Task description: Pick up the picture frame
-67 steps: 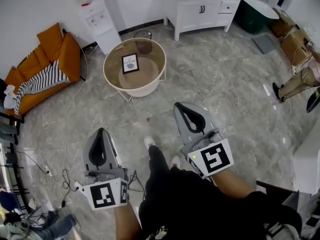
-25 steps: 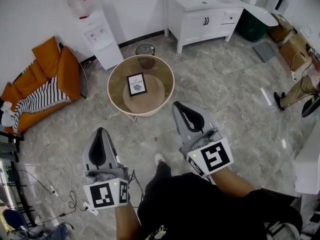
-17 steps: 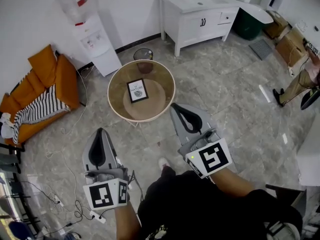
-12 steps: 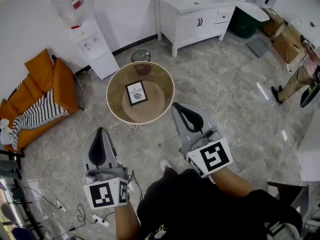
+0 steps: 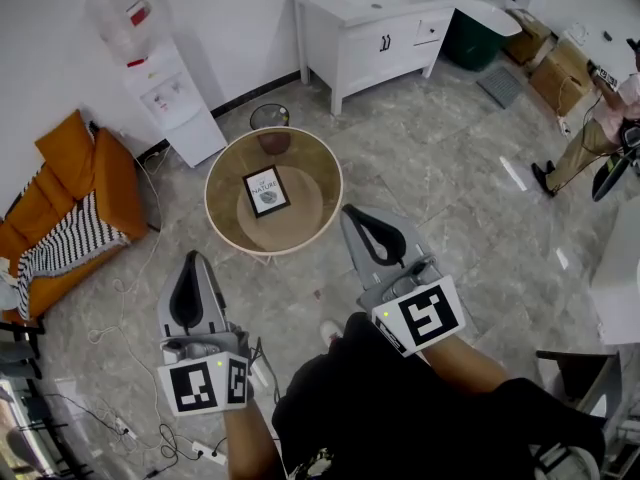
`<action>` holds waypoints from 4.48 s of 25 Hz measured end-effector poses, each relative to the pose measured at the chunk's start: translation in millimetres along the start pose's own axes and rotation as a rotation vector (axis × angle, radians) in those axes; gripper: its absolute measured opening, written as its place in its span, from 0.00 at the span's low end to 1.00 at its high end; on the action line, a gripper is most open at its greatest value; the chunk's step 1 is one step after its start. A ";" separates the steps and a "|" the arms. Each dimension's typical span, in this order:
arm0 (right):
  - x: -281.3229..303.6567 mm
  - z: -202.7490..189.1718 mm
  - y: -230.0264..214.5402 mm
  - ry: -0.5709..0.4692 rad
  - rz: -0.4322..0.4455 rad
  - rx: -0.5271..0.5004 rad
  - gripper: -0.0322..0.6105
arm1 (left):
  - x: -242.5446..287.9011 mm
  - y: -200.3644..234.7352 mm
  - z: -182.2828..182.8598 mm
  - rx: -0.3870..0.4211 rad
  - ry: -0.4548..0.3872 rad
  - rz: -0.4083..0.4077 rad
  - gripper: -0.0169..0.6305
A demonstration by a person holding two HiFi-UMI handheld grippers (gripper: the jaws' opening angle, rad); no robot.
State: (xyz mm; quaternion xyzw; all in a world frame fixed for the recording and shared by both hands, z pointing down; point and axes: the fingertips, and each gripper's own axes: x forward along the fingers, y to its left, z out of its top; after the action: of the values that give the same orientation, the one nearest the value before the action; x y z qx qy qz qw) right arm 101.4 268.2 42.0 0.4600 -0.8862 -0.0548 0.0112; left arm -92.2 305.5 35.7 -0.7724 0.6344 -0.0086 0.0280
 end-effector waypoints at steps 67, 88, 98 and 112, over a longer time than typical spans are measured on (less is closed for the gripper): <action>249.2 -9.4 -67.3 -0.018 0.158 0.014 0.05 | 201.2 105.7 -8.1 0.064 0.040 0.093 0.02; 331.1 -28.9 -140.2 -0.022 0.197 0.044 0.04 | 292.4 109.4 -8.5 0.072 0.048 0.144 0.02; 370.3 -35.2 -147.3 -0.028 0.287 0.048 0.05 | 307.3 122.4 -20.3 0.084 0.085 0.240 0.02; 405.4 -57.5 -132.7 0.038 0.292 0.027 0.04 | 332.2 154.5 -45.3 0.055 0.118 0.214 0.02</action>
State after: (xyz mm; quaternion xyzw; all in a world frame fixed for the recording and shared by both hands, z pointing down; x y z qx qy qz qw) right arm -20.3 -143.5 72.6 0.3271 -0.9440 -0.0321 0.0294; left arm -181.1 -51.6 65.1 -0.6973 0.7134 -0.0685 0.0126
